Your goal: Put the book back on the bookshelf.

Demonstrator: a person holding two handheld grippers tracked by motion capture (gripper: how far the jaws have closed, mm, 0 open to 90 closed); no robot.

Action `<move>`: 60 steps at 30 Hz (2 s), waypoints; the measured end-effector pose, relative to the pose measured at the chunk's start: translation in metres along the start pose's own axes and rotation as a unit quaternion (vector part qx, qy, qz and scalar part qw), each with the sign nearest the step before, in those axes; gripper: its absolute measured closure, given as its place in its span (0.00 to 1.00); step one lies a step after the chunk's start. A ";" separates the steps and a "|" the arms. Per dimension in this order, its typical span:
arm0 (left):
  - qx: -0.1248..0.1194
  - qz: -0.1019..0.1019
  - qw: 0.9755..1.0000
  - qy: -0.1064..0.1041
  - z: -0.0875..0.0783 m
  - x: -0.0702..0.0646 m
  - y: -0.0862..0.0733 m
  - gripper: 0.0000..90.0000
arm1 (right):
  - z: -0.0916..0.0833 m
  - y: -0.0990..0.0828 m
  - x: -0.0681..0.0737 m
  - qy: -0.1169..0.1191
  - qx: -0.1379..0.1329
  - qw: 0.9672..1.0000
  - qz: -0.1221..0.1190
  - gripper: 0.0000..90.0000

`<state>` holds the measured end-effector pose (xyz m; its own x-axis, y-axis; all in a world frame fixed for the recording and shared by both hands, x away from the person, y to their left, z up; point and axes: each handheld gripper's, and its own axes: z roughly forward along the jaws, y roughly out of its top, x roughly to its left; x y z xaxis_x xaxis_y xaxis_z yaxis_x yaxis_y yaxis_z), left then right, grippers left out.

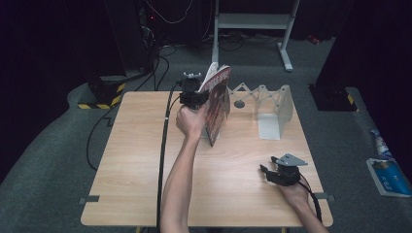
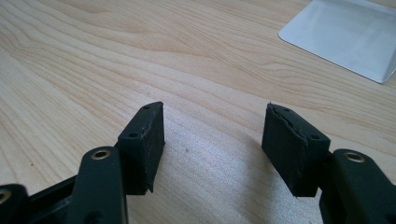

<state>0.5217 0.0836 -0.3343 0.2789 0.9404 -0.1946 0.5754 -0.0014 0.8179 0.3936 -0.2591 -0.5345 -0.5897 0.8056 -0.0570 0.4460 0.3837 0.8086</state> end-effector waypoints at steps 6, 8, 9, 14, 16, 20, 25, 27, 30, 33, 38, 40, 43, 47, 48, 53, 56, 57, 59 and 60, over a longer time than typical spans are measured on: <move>0.009 0.023 1.000 0.015 -0.001 0.000 0.001 0.91 | 0.000 0.000 0.000 0.000 -0.001 1.000 -0.002 0.43; 0.010 0.025 1.000 0.016 -0.001 0.001 0.001 0.91 | 0.000 0.000 0.000 0.000 -0.001 1.000 -0.002 0.43; 0.010 0.022 1.000 0.017 -0.001 0.001 0.001 0.91 | 0.000 0.000 0.000 0.000 -0.001 1.000 -0.001 0.43; 0.013 0.024 0.999 0.018 -0.002 0.003 0.001 0.90 | 0.001 0.000 0.000 0.000 -0.001 1.000 -0.002 0.43; 0.017 0.022 0.999 0.020 -0.003 0.005 0.001 0.90 | 0.001 0.000 0.000 0.000 -0.001 1.000 -0.002 0.43; 0.019 0.014 0.999 0.025 -0.004 0.011 0.001 0.89 | 0.000 0.000 0.000 0.000 -0.001 1.000 -0.001 0.43; 0.019 0.013 0.999 0.037 -0.005 0.018 -0.001 0.87 | 0.000 0.000 0.000 0.000 0.000 1.000 0.000 0.43; 0.020 0.010 0.999 0.039 -0.005 0.020 -0.002 0.86 | 0.000 0.000 0.000 0.000 0.001 1.000 0.002 0.43; 0.021 0.004 0.999 0.041 -0.003 0.022 -0.001 0.85 | 0.000 0.000 0.000 0.000 0.001 1.000 0.004 0.43; 0.022 0.003 0.999 0.041 -0.002 0.022 -0.001 0.84 | 0.000 0.000 0.000 0.000 0.001 1.000 0.004 0.43; 0.028 0.008 0.999 0.046 -0.001 0.024 -0.001 0.83 | 0.000 0.000 -0.001 0.000 0.002 1.000 0.005 0.43; 0.029 0.006 0.999 0.046 0.000 0.026 -0.002 0.82 | 0.000 0.000 -0.001 0.000 0.002 1.000 0.005 0.43; 0.030 0.004 0.999 0.044 0.000 0.029 -0.003 0.80 | 0.000 0.000 -0.001 0.000 0.002 1.000 0.005 0.43; 0.029 0.000 0.999 0.042 -0.001 0.035 -0.005 0.78 | 0.000 0.000 -0.001 0.000 0.002 1.000 0.005 0.43; 0.030 0.002 0.999 0.044 -0.001 0.035 -0.005 0.77 | 0.000 0.000 -0.001 0.001 0.002 1.000 0.006 0.43; 0.032 0.013 0.998 0.056 0.000 0.031 -0.006 0.73 | 0.000 0.000 -0.001 0.000 0.002 1.000 0.005 0.43; 0.036 0.013 0.998 0.056 0.000 0.032 -0.007 0.70 | 0.000 0.000 -0.001 0.001 0.002 1.000 0.007 0.43; 0.037 0.016 0.998 0.056 0.000 0.032 -0.007 0.69 | 0.000 0.000 -0.001 0.001 0.002 1.000 0.006 0.43; 0.036 0.014 0.998 0.050 0.000 0.031 -0.008 0.67 | 0.000 0.000 -0.001 0.001 0.002 1.000 0.007 0.43; 0.033 0.010 0.998 0.046 -0.001 0.031 -0.008 0.66 | 0.000 0.000 -0.001 0.001 0.002 1.000 0.007 0.43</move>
<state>0.5253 0.1131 -0.3463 0.2214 0.9671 -0.1256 0.6206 -0.0404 0.7831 0.3938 -0.2599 -0.5344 -0.5847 0.8100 -0.0456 0.4567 0.3751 0.8067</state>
